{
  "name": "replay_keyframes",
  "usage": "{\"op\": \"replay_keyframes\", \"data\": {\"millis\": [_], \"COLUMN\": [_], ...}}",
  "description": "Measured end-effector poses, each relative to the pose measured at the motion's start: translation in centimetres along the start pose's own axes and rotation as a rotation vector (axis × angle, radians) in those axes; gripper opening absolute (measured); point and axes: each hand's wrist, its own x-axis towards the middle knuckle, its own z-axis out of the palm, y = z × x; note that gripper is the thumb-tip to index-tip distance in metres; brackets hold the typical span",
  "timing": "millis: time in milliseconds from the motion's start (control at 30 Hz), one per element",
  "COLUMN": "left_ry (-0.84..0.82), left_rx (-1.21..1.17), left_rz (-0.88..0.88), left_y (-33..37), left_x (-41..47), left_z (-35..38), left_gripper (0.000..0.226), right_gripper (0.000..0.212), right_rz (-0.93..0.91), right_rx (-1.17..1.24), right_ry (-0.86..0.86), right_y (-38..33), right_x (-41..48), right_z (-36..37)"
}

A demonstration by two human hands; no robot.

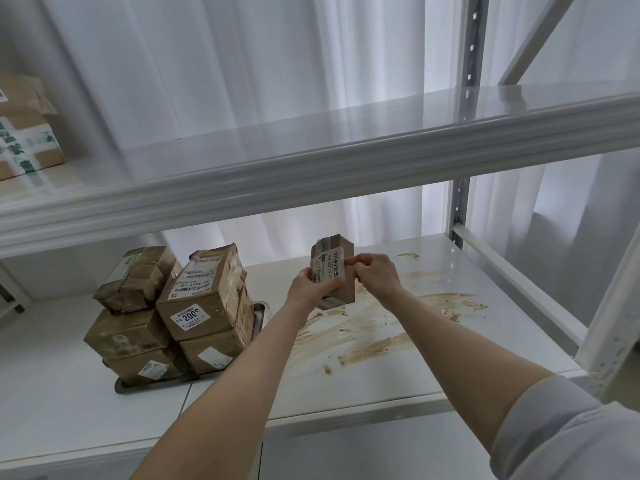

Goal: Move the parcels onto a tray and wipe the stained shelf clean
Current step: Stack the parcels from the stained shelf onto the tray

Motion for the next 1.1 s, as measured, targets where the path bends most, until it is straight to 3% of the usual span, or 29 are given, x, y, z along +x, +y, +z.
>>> {"op": "replay_keyframes", "data": {"millis": [367, 533, 833, 967, 1100], "left_ry": [-0.035, -0.049, -0.105, -0.143, -0.152], "left_rx": [-0.032, -0.133, -0.273, -0.428, -0.459], "left_rz": [-0.076, -0.182, -0.254, -0.329, -0.366], "left_y": [-0.6, -0.1, -0.2, 0.1, 0.1], "left_x": [0.0, -0.3, -0.3, -0.9, -1.1], "left_z": [-0.3, -0.3, -0.5, -0.8, -1.1], "left_gripper": [0.059, 0.043, 0.034, 0.035, 0.037], "right_gripper": [0.033, 0.027, 0.067, 0.049, 0.047], "right_rz": [-0.001, 0.141, 0.429, 0.451, 0.440], "right_rx": [0.013, 0.081, 0.313, 0.346, 0.415], "right_ry": [0.003, 0.102, -0.275, -0.393, -0.357], "right_y": [0.2, 0.8, 1.0, 1.4, 1.5], "right_x": [-0.8, -0.2, -0.7, -0.6, -0.4], "right_z": [0.0, 0.3, 0.3, 0.4, 0.6]}}
